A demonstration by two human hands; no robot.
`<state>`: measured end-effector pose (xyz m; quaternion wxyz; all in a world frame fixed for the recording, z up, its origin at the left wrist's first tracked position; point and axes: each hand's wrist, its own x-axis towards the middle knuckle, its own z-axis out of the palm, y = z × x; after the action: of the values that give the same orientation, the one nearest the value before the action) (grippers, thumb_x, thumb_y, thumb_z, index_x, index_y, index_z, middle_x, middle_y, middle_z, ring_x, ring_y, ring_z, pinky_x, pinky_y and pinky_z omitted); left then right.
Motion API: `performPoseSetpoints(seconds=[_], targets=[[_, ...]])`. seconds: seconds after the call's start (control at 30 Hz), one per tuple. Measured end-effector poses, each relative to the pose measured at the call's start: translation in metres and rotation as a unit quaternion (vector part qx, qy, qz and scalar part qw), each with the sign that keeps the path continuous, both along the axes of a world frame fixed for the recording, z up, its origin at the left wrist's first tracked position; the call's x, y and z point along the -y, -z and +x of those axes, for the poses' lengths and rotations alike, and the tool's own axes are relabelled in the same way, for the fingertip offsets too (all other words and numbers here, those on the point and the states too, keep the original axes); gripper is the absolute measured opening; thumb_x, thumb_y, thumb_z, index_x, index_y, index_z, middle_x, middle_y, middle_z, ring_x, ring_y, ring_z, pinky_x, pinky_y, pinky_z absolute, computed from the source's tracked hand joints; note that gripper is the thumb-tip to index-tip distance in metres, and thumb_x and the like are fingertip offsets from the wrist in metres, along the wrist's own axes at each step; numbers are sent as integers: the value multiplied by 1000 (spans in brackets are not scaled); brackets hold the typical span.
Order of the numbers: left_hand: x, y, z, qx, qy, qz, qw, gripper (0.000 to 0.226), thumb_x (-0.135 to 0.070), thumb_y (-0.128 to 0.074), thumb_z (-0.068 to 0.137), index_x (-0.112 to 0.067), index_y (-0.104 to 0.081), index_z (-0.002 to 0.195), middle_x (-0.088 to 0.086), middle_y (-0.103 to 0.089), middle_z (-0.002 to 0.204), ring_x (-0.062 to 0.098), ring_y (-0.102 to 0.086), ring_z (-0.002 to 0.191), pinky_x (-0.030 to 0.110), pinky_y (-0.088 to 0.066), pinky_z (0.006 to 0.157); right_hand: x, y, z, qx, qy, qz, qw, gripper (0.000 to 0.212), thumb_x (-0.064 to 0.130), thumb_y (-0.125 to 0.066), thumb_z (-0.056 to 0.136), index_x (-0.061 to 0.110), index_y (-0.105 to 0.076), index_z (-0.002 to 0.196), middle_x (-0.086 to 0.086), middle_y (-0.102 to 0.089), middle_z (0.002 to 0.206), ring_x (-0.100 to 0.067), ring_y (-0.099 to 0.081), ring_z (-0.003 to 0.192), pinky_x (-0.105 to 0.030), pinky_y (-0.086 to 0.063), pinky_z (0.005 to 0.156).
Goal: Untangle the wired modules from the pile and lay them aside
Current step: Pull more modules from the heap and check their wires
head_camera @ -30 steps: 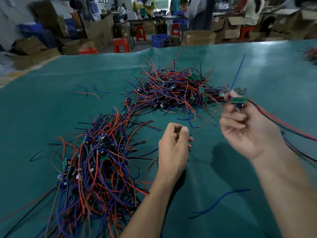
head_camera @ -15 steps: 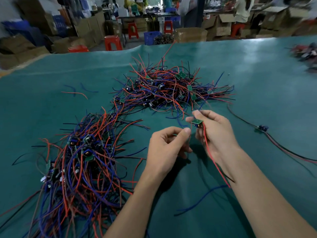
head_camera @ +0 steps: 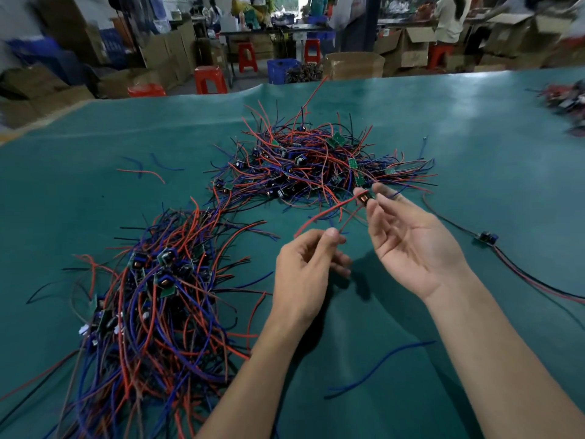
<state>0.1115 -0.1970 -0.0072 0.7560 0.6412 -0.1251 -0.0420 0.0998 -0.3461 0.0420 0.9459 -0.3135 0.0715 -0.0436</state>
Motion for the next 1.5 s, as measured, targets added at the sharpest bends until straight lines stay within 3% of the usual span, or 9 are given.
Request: performPoseSetpoints(seconds=[0.1, 0.3, 0.47, 0.57, 0.87, 1.0, 1.13, 1.3, 1.5], targets=[[0, 2, 1, 23, -10, 1, 1000, 22, -32, -62, 90, -16, -69, 102, 10, -75, 79, 25, -73, 73, 40, -60, 78, -2, 3, 2, -21, 53, -46, 997, 7, 1, -70, 76, 8, -72, 76, -9, -72, 80, -10, -73, 66, -13, -55, 55], [-3, 0, -1, 4, 32, -7, 999, 15, -11, -56, 101, -7, -71, 103, 15, -72, 71, 23, -67, 53, 25, -53, 54, -7, 14, 5, -60, 143, -200, 968, 19, 11, -79, 85, 17, -65, 74, 1, -68, 68, -6, -60, 50, -15, -46, 43], [-3, -1, -2, -7, 63, -5, 998, 19, -13, -54, 102, -5, -71, 105, 15, -70, 68, 25, -65, 55, 27, -55, 55, -1, 15, 7, -88, 217, -164, 958, 33, 13, -82, 84, 20, -53, 70, 3, -61, 58, -6, -55, 44, -16, -41, 39], [-2, -1, -2, -2, 72, 0, 997, 18, -16, -56, 102, -9, -70, 111, 14, -72, 70, 25, -67, 58, 30, -58, 58, 0, 18, 8, -85, 183, -160, 966, 34, 11, -78, 88, 19, -49, 72, 4, -60, 55, -4, -49, 42, -15, -34, 36], [-1, 4, 2, -7, 21, -2, 1000, 9, -11, -66, 96, -7, -67, 104, 6, -74, 76, 18, -66, 53, 33, -57, 55, -12, 29, 9, -59, 57, -367, 927, 26, 20, -75, 92, 10, -57, 76, 2, -47, 49, -8, -38, 35, -15, -22, 33], [-1, 4, 4, 6, -20, -27, 999, 4, -4, -69, 92, -5, -72, 94, 3, -73, 73, 12, -62, 50, 24, -52, 48, -14, 26, 7, -50, -16, -311, 949, 25, 17, -59, 102, 3, -66, 83, -7, -59, 65, -11, -52, 44, -19, -36, 36], [-3, 3, 7, 6, -89, -64, 994, 10, -3, -69, 91, -10, -74, 85, 2, -73, 71, 11, -59, 48, 20, -49, 48, -8, 24, 5, -45, -126, -202, 970, 31, -9, -41, 96, -1, -68, 109, -15, -70, 89, -16, -67, 68, -20, -55, 58], [-2, 5, 7, 17, -126, -71, 989, 10, -2, -70, 91, -8, -74, 84, 3, -72, 71, 13, -62, 52, 18, -48, 49, -14, 30, 4, -8, -106, -245, 964, 32, 1, -72, 76, 5, -73, 108, -12, -72, 95, -17, -71, 82, -21, -58, 70], [-1, 7, 6, 45, -82, -33, 995, 12, 5, -68, 90, -5, -71, 94, 2, -74, 82, 11, -65, 59, 27, -58, 60, -16, 30, 7, -40, -41, -225, 973, 18, 17, -74, 76, 11, -78, 92, -4, -74, 84, -10, -68, 67, -18, -55, 59]])
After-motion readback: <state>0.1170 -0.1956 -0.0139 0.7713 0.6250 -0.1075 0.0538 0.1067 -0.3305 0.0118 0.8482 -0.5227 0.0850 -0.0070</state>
